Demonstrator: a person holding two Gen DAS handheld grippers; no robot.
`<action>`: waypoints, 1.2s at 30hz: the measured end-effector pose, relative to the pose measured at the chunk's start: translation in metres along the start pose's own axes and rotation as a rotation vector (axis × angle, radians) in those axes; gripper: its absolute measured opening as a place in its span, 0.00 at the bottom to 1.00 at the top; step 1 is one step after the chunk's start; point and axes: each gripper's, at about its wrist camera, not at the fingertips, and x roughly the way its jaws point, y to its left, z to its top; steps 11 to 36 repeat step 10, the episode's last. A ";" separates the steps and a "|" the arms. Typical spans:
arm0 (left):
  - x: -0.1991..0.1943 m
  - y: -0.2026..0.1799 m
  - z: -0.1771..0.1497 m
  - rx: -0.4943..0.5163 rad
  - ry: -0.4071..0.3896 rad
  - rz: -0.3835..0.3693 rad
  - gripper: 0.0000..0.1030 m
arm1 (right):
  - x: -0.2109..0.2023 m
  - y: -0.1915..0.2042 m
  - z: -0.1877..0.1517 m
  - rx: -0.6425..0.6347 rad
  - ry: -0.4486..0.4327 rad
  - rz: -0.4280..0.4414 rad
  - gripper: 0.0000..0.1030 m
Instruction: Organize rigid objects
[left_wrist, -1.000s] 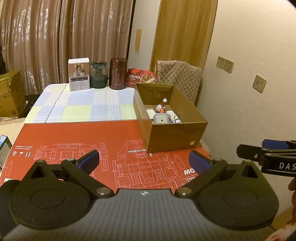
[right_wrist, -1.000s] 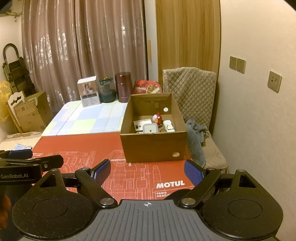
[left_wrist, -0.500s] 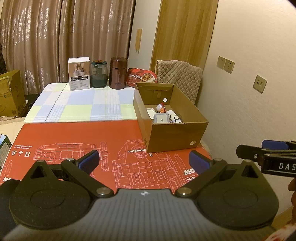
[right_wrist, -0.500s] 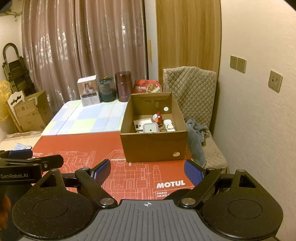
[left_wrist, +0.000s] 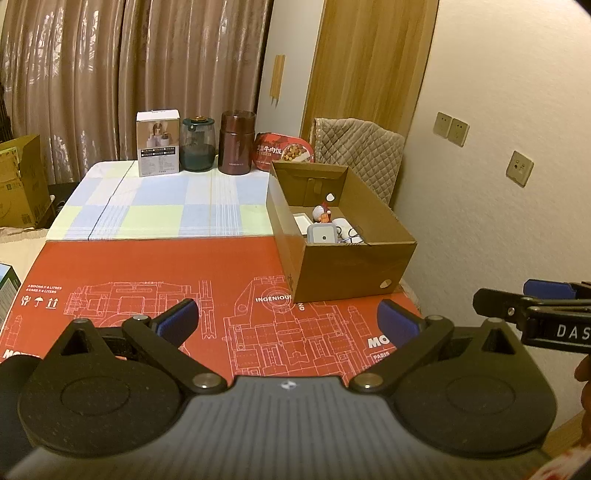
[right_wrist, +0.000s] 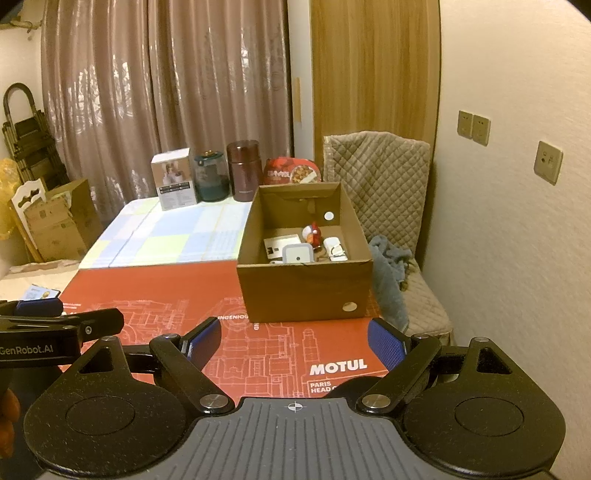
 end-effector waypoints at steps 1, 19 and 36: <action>0.001 0.001 0.000 -0.001 0.001 0.000 0.99 | 0.001 0.000 0.000 -0.001 0.001 -0.001 0.81; 0.010 0.008 -0.005 -0.031 0.016 -0.005 0.99 | 0.008 0.001 -0.001 -0.003 0.014 -0.011 0.81; 0.010 0.008 -0.005 -0.031 0.016 -0.005 0.99 | 0.008 0.001 -0.001 -0.003 0.014 -0.011 0.81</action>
